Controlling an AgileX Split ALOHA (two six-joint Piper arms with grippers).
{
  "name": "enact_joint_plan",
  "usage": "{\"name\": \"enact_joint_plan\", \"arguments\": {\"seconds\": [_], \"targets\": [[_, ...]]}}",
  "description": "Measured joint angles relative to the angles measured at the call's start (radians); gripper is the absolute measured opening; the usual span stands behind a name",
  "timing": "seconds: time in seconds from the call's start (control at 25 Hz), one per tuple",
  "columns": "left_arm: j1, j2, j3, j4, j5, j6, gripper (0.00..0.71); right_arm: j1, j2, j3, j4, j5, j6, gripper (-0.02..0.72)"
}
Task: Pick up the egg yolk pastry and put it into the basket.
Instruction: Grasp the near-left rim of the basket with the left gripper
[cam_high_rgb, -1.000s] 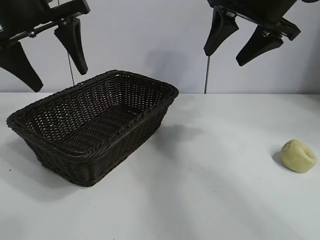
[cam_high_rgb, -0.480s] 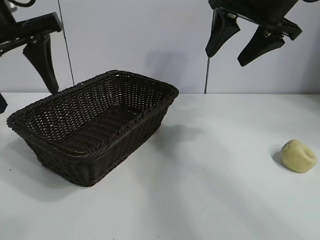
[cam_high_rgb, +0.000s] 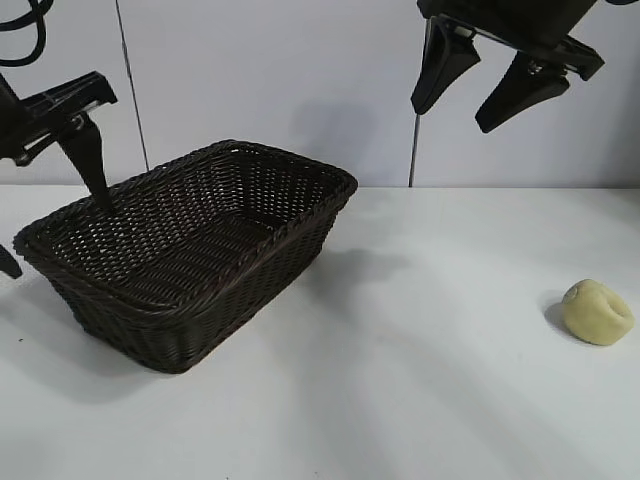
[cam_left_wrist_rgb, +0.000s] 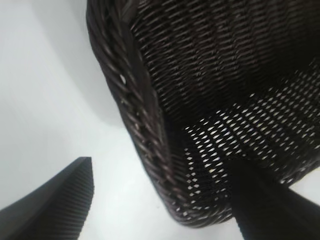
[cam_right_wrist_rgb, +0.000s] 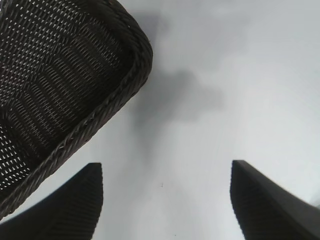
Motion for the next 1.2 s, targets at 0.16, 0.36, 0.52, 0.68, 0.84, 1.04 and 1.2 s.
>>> {"name": "enact_joint_plan", "arguments": {"seconds": [0.16, 0.36, 0.52, 0.68, 0.84, 1.04, 1.2], "targets": [[0.000, 0.014, 0.000, 0.000, -0.050, -0.022, 0.539, 0.000, 0.000, 0.000, 0.000, 0.000, 0.000, 0.519], [0.000, 0.043, 0.001, 0.019, -0.045, -0.022, 0.539, 0.000, 0.000, 0.000, 0.000, 0.000, 0.000, 0.519], [0.002, 0.045, 0.001, 0.055, -0.016, -0.027, 0.539, 0.000, 0.000, 0.000, 0.000, 0.000, 0.000, 0.519], [0.003, 0.045, 0.001, 0.066, -0.024, -0.046, 0.539, 0.000, 0.000, 0.000, 0.000, 0.000, 0.000, 0.519], [0.003, 0.045, 0.001, 0.066, -0.027, -0.052, 0.539, 0.000, 0.000, 0.000, 0.000, 0.000, 0.000, 0.519], [0.003, 0.045, 0.001, 0.067, -0.027, -0.055, 0.539, 0.000, 0.000, 0.000, 0.000, 0.000, 0.000, 0.519], [0.003, 0.045, 0.002, 0.067, -0.044, -0.055, 0.539, 0.000, 0.000, 0.000, 0.000, 0.000, 0.000, 0.519]]}}
